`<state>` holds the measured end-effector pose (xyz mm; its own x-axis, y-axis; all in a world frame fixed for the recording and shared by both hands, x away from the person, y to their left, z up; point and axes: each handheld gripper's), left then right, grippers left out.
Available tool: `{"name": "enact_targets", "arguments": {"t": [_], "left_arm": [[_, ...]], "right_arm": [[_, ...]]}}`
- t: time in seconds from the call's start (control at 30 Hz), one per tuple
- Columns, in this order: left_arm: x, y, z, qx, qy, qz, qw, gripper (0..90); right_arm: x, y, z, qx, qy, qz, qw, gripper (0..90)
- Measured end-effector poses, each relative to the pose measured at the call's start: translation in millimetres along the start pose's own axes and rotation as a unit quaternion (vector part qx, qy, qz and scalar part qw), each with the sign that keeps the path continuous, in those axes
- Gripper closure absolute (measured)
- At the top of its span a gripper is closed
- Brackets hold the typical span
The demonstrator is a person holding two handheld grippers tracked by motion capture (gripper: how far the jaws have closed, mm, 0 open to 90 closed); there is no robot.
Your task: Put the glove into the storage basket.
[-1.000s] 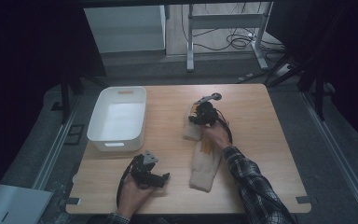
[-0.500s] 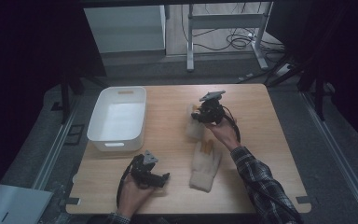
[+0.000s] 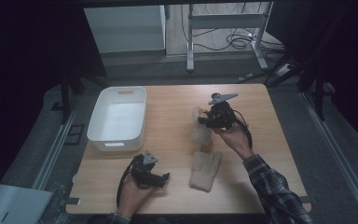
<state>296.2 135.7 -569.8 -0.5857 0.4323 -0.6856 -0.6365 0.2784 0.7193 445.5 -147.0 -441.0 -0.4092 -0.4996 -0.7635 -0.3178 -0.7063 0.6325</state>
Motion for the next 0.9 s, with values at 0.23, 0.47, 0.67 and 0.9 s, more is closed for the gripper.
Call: {"name": "enact_targets", "arguments": {"t": [0.23,0.47,0.67,0.9], "left_arm": [[-0.1,0.1,0.0,-0.001,0.0,0.0,1.0,1.2],[-0.1,0.0,0.0,-0.001,0.0,-0.001,1.0,1.2],[-0.1,0.0,0.0,-0.001,0.0,0.0,1.0,1.2],[-0.2,0.1,0.1,0.0,0.0,0.0,1.0,1.3]], "right_arm": [[11.4,16.8,19.7,-0.012,-0.006,0.003,0.9999,60.7],[22.5,32.8,41.5,-0.024,-0.014,0.006,0.9996,60.7],[34.0,41.6,62.8,-0.032,-0.02,0.013,0.9992,60.5],[54.7,38.5,85.0,-0.037,-0.032,0.032,0.9983,60.4]]}}
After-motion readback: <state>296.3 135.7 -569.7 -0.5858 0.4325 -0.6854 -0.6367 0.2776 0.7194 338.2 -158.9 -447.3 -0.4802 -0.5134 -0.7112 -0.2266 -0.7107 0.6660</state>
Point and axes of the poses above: each handheld gripper's, and its own axes: y roughly backward along the jaws, x roughly out of its underside, z roughly to its left, and after that the axes turned 12 degrees about -x, right-handed
